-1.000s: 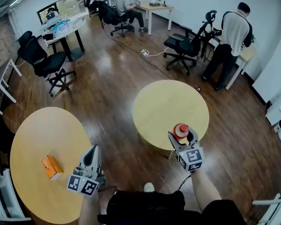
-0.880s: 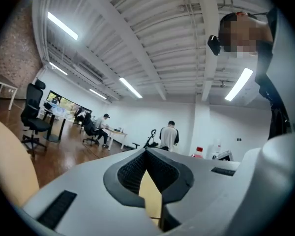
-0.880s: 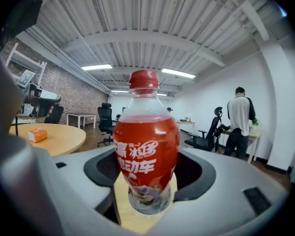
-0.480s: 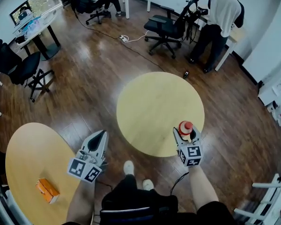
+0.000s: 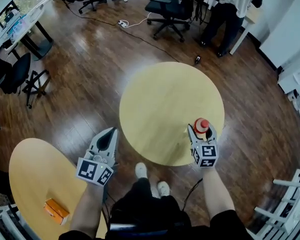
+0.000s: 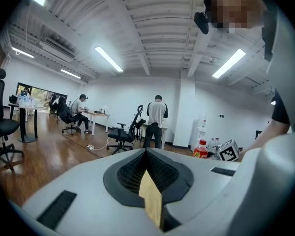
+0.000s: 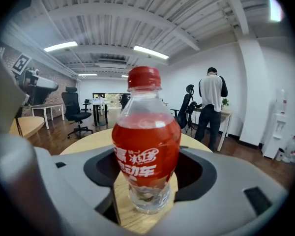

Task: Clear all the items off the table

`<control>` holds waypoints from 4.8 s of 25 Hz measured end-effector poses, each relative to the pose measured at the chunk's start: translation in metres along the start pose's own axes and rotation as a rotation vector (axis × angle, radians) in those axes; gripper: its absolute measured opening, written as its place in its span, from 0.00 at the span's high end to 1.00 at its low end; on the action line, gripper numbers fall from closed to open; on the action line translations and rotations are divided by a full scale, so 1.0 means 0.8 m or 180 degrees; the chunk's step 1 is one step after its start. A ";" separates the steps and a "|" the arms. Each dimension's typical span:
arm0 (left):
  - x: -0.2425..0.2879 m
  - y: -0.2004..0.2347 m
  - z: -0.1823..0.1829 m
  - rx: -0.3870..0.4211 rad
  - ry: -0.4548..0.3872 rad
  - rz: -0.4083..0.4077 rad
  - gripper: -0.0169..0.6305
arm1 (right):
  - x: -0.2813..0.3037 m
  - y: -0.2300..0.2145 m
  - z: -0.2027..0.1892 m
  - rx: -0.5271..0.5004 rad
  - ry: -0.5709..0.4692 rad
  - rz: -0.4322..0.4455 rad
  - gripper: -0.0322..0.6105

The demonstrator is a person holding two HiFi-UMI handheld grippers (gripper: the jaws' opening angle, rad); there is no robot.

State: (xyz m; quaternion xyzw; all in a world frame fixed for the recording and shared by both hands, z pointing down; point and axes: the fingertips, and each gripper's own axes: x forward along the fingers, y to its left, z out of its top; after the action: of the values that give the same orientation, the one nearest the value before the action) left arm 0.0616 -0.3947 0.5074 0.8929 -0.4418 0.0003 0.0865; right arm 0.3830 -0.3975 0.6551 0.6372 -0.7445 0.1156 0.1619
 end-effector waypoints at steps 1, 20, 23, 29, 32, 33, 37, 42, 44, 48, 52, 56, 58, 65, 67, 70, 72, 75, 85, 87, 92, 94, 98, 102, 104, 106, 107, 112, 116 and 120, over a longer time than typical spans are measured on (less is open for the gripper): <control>0.007 -0.007 -0.007 0.0015 0.0032 -0.0051 0.98 | 0.000 -0.006 -0.003 0.0045 -0.0001 -0.0032 0.46; 0.008 -0.062 -0.012 -0.0111 0.0056 -0.0113 0.98 | -0.006 -0.009 -0.032 0.0156 0.0140 0.0190 0.30; -0.006 -0.067 0.002 -0.0095 -0.0061 -0.0013 0.98 | -0.029 -0.007 -0.022 0.0215 0.0020 0.0210 0.30; -0.037 -0.111 0.011 -0.0148 -0.0311 0.0121 0.98 | -0.114 -0.010 0.034 0.0191 -0.0411 0.0211 0.30; -0.050 -0.142 0.017 -0.0180 -0.0433 0.0121 0.98 | -0.167 -0.017 0.066 0.0230 -0.0671 0.0213 0.30; -0.055 -0.153 0.020 -0.0184 -0.0480 0.0109 0.98 | -0.186 -0.021 0.073 0.0254 -0.0741 0.0200 0.33; -0.077 -0.185 0.037 -0.0154 -0.0704 0.0134 0.98 | -0.246 -0.028 0.084 0.0373 -0.0942 0.0063 0.51; -0.098 -0.189 0.033 -0.0156 -0.0733 0.0301 0.98 | -0.278 -0.022 0.086 0.0597 -0.1135 -0.0016 0.56; -0.103 -0.189 0.029 -0.0197 -0.0738 0.0332 0.98 | -0.283 -0.019 0.090 0.0618 -0.1168 -0.0013 0.56; -0.104 -0.191 0.033 -0.0209 -0.0772 0.0291 0.98 | -0.285 -0.010 0.093 0.0501 -0.1190 0.0000 0.56; -0.100 -0.190 0.033 -0.0207 -0.0775 0.0241 0.98 | -0.281 -0.011 0.084 0.0427 -0.1104 -0.0032 0.56; -0.091 -0.189 0.038 -0.0231 -0.0811 0.0159 0.98 | -0.286 -0.016 0.089 0.0358 -0.1140 -0.0095 0.56; -0.087 -0.186 0.042 -0.0215 -0.0811 0.0139 0.98 | -0.287 -0.016 0.094 0.0259 -0.1177 -0.0095 0.56; -0.074 -0.180 0.055 -0.0200 -0.0842 -0.0030 0.99 | -0.280 -0.016 0.102 0.0183 -0.1173 -0.0152 0.56; -0.070 -0.174 0.053 -0.0219 -0.0854 -0.0006 0.99 | -0.276 -0.014 0.103 0.0180 -0.1172 -0.0158 0.56; -0.065 -0.171 0.059 -0.0220 -0.0858 -0.0017 0.99 | -0.267 -0.008 0.114 0.0214 -0.1221 -0.0129 0.56; -0.070 -0.170 0.068 -0.0203 -0.0919 0.0018 0.99 | -0.263 0.008 0.127 0.0187 -0.1277 -0.0019 0.56; -0.096 -0.163 0.076 -0.0137 -0.0989 0.0209 0.99 | -0.263 0.038 0.142 0.0080 -0.1339 0.0228 0.56; -0.309 -0.108 0.092 0.0148 -0.1085 0.1488 0.99 | -0.253 0.221 0.155 0.0073 -0.1348 0.1500 0.56; -0.359 -0.103 0.093 0.0181 -0.1114 0.1748 0.99 | -0.261 0.270 0.160 0.0026 -0.1367 0.1815 0.56; -0.481 -0.081 0.078 0.0037 -0.1276 0.2410 0.99 | -0.285 0.374 0.166 -0.0195 -0.1363 0.2460 0.56; -0.525 -0.073 0.067 -0.0007 -0.1259 0.2700 0.99 | -0.291 0.407 0.164 -0.0252 -0.1331 0.2629 0.56; -0.612 -0.062 0.044 -0.0074 -0.1178 0.3096 0.99 | -0.298 0.479 0.153 -0.0246 -0.1203 0.2833 0.56; -0.730 -0.049 0.034 -0.0042 -0.1243 0.3506 0.99 | -0.330 0.599 0.142 -0.0424 -0.1188 0.3225 0.56; -0.787 -0.047 0.024 -0.0103 -0.1278 0.3702 0.99 | -0.349 0.655 0.127 -0.0483 -0.1102 0.3396 0.56; -0.832 -0.045 0.014 -0.0158 -0.1304 0.3856 0.99 | -0.363 0.705 0.110 -0.0553 -0.0957 0.3521 0.56; -0.850 -0.044 0.009 -0.0180 -0.1316 0.3919 0.99 | -0.367 0.728 0.103 -0.0585 -0.0882 0.3566 0.56; -0.930 -0.045 -0.016 -0.0203 -0.1237 0.4185 0.99 | -0.376 0.832 0.059 -0.0490 -0.0324 0.3742 0.56; -0.974 -0.045 -0.030 -0.0219 -0.1150 0.4277 0.99 | -0.367 0.884 0.025 -0.0355 0.0186 0.3699 0.53; -1.012 -0.048 -0.057 -0.0359 -0.1058 0.4412 0.99 | -0.372 0.935 -0.014 -0.0564 0.0495 0.3690 0.52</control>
State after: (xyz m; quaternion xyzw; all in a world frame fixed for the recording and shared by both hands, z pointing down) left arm -0.3981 0.2735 0.4842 0.3891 -0.9143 -0.1037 0.0441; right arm -0.3135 -0.0017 0.5751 0.1002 -0.9640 0.1690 0.1790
